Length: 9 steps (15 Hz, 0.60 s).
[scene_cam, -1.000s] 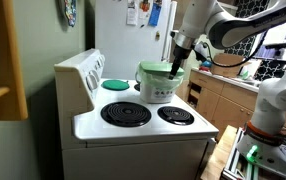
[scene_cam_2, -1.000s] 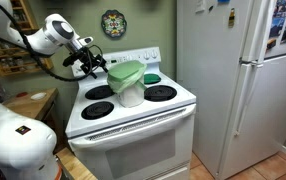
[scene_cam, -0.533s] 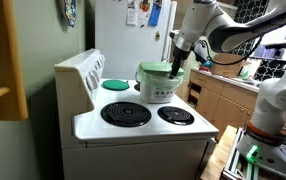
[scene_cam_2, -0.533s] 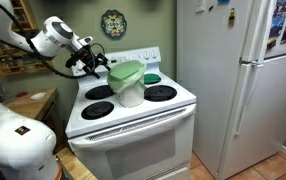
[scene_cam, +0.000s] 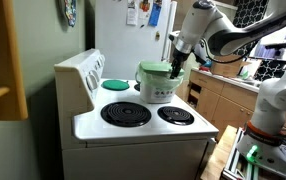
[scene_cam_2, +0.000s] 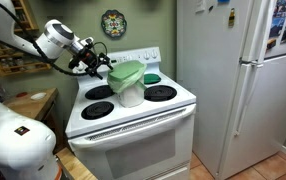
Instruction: Open the trash lid
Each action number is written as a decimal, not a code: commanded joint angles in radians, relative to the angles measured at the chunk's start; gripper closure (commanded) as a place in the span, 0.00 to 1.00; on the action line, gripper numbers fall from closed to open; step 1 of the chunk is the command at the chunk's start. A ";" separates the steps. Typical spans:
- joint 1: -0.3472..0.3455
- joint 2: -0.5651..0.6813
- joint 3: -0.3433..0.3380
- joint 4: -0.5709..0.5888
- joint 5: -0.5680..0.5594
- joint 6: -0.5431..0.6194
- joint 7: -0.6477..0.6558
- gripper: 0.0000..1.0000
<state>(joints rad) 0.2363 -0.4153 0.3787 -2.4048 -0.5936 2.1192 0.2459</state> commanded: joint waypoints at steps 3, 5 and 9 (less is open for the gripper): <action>-0.004 -0.012 -0.013 -0.048 -0.068 0.016 -0.039 0.00; -0.006 -0.016 -0.014 -0.053 -0.102 0.013 -0.034 0.00; -0.004 -0.011 -0.022 -0.068 -0.151 0.024 -0.019 0.00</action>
<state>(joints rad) 0.2336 -0.4150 0.3639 -2.4420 -0.7032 2.1196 0.2208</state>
